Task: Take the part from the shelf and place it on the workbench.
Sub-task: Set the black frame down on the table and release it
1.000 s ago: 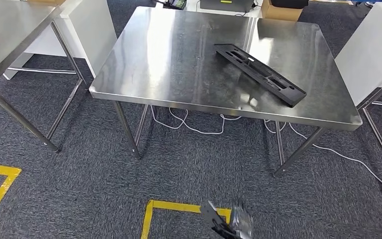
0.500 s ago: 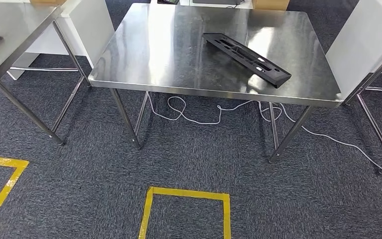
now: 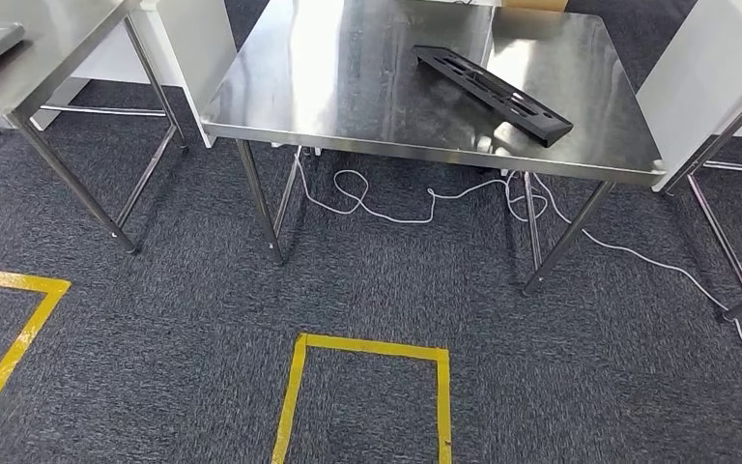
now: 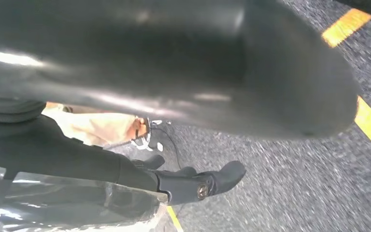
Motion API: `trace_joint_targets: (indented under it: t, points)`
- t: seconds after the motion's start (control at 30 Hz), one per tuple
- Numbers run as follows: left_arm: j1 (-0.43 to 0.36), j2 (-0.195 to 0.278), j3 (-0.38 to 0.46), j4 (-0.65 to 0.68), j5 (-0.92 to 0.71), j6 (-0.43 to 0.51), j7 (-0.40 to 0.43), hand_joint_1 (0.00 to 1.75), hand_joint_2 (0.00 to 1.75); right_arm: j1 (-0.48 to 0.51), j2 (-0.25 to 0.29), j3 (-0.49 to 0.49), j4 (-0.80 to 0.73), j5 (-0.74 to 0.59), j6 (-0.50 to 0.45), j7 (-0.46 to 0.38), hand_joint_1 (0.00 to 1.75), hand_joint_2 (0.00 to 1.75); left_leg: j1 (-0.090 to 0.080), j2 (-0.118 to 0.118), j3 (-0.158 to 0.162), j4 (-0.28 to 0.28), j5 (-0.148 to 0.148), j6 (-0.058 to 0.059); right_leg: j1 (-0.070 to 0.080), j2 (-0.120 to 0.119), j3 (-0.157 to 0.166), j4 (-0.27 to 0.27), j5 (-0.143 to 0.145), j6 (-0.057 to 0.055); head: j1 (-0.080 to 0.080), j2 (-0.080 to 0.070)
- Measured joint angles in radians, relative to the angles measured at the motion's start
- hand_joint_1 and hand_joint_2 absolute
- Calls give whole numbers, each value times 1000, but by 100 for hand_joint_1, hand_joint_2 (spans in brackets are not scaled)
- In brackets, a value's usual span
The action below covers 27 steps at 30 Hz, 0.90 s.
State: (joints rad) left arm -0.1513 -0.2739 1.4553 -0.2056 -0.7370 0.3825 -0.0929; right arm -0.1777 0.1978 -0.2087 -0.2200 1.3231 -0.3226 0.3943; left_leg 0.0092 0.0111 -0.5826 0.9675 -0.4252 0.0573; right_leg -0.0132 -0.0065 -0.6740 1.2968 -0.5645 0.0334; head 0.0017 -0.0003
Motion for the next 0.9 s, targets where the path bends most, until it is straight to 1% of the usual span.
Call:
trace_joint_targets:
  t: [0.03, 0.07, 0.1, 0.13, 0.17, 0.2, 0.23, 0.27, 0.3, 0.33, 0.37, 0.4, 0.43, 0.47, 0.5, 0.53, 0.57, 0.6, 0.63, 0.67, 0.7, 0.73, 0.77, 0.8, 0.83, 0.87, 0.9]
  points:
    - [0, 0, 0, 0, 0, 4, 2, 0, 0, -1, 0, 0, 0, 0, -7, -9, 0, 0, 0, 1, -15, 3, 12, -3, 0, 0, 34, -19, 25, 13, 1, 0]
    - [0, -1, 0, 0, 0, 9, 4, 0, 0, -4, 1, 0, 1, 0, -14, -18, 0, 0, 0, 1, -30, 7, 24, -7, -1, 0, 84, -72, 47, 21, 1, 0]
    - [0, -1, 0, 0, 0, 14, 6, 0, 0, -9, 2, 0, 1, 0, -19, -25, 0, 0, -2, 1, -44, 13, 33, -12, -1, 1, 147, -154, 51, 22, 2, 0]
    - [0, -2, 0, 0, -2, 18, 8, 0, 0, -15, 4, 0, 1, 2, -22, -29, 0, 0, -4, 1, -54, 20, 41, -17, 1, 3, 204, -238, 40, 17, 2, 0]
    - [0, -3, 0, 0, -4, 21, 9, 0, 0, -21, 7, 0, 1, 3, -24, -31, 0, 0, -6, 1, -61, 25, 50, -22, 4, 5, 242, -302, 23, 10, 1, 0]
    - [0, -3, 0, 0, -8, 22, 9, 0, 0, -26, 10, 0, 1, 5, -25, -30, 0, 0, -7, 2, -66, 28, 59, -27, 8, 6, 262, -340, 8, 2, 1, 0]
    - [1, -3, 0, 0, -13, 20, 9, 0, 0, -28, 12, 0, 2, 4, -25, -26, 0, 0, -7, 2, -68, 27, 68, -32, 9, 7, 260, -350, 4, -6, 0, 0]
    - [2, -3, -1, 0, -20, 16, 9, 0, 0, -28, 14, 0, 3, 1, -26, -21, 0, 0, -4, 0, -72, 30, 68, -37, 5, 5, 252, -347, 10, -14, 0, 0]
    - [3, -3, -2, 0, -28, 10, 9, 0, 0, -25, 14, -1, 4, -5, -27, -15, 0, 0, -1, -2, -78, 41, 50, -43, 1, 2, 245, -346, 18, -25, -1, 0]
    - [5, -3, -3, 0, -37, 2, 9, 0, 0, -22, 14, -3, 5, -14, -30, -9, 0, 0, 1, -4, -88, 68, 13, -48, -2, -1, 237, -346, 28, -37, -2, 0]
    - [6, -2, -6, 0, -49, -7, 9, 0, 0, -17, 14, -8, 5, -24, -35, -5, 0, 0, 4, -6, -100, 113, -40, -54, -3, -4, 227, -346, 38, -46, -3, 0]
    - [8, 0, -10, 0, -61, -19, 9, 0, 0, -11, 13, -14, 6, -37, -44, -3, 0, 0, 5, -7, -113, 173, -94, -59, -1, -6, 215, -345, 49, -52, -4, 0]
    - [9, 2, -17, 0, -75, -33, 9, 0, 0, -3, 11, -24, 6, -52, -56, -1, 0, 0, 5, -8, -123, 238, -133, -63, 0, -9, 204, -343, 58, -53, -5, 0]
    - [11, 5, -25, 0, -90, -47, 9, 0, 0, 6, 8, -37, 7, -69, -69, -2, 0, 0, 6, -8, -126, 289, -147, -66, 2, -10, 192, -340, 68, -51, -5, 0]
    - [12, 8, -34, 0, -104, -60, 10, 0, 0, 16, 5, -50, 8, -86, -84, -4, 0, 0, 8, -8, -115, 313, -138, -67, 3, -12, 179, -335, 75, -49, -5, 0]
    - [14, 12, -45, 0, -120, -73, 11, 0, 0, 26, 1, -65, 9, -103, -98, -8, 0, 0, 10, -8, -86, 299, -114, -67, 3, -12, 166, -327, 82, -45, -5, 0]
    - [15, 15, -54, 0, -135, -82, 12, 0, 0, 34, -2, -79, 10, -118, -110, -13, 0, 0, 11, -9, -43, 252, -87, -65, 3, -12, 152, -319, 86, -42, -5, 0]
    - [16, 18, -66, 0, -149, -91, 14, 0, 0, 41, -5, -94, 10, -131, -121, -19, 0, 0, 13, -10, 8, 182, -80, -63, 2, -12, 140, -311, 90, -37, -5, 0]
    - [17, 20, -77, 0, -162, -99, 14, 0, 0, 47, -7, -109, 10, -144, -131, -26, 0, 0, 12, -13, 53, 113, -82, -59, 3, -11, 129, -304, 94, -31, -5, 0]
    - [17, 23, -88, 0, -173, -105, 13, 0, 0, 52, -10, -123, 10, -155, -139, -32, 0, 0, 9, -15, 80, 65, -92, -55, 4, -11, 122, -300, 99, -23, -5, 0]
    - [18, 25, -99, 0, -184, -112, 12, 0, 0, 56, -13, -139, 11, -165, -146, -38, 0, 0, 6, -17, 93, 37, -102, -50, 5, -12, 116, -298, 106, -15, -5, 0]
    - [20, 27, -109, 0, -194, -117, 11, 0, 0, 60, -15, -153, 11, -175, -153, -45, 0, 0, 2, -18, 91, 30, -98, -44, 6, -12, 113, -298, 113, -6, -4, 0]
    - [22, 29, -119, 0, -204, -120, 10, 0, 0, 65, -17, -167, 11, -183, -158, -50, 0, 0, 1, -16, 85, 28, -90, -35, 6, -11, 108, -297, 116, 1, -4, 0]
    - [23, 30, -128, 0, -214, -124, 9, 0, 0, 69, -19, -180, 12, -190, -162, -54, 0, 0, 1, -13, 78, 25, -81, -25, 6, -10, 100, -289, 108, 3, -4, 0]
    - [24, 32, -139, 0, -226, -127, 9, 0, 0, 73, -21, -193, 13, -196, -166, -57, 0, 0, 2, -10, 69, 21, -71, -15, 6, -8, 87, -266, 84, 2, -2, 0]
    - [25, 33, -150, -1, -236, -130, 9, 0, 0, 77, -23, -206, 13, -203, -168, -58, 0, 0, 2, -8, 58, 18, -59, -6, 5, -6, 68, -221, 46, -3, 0, 0]
    - [26, 35, -161, -1, -247, -134, 9, 0, 0, 79, -25, -218, 14, -210, -169, -58, 0, 0, 0, -7, 45, 19, -49, -1, 4, -3, 46, -161, 2, -10, 1, 0]
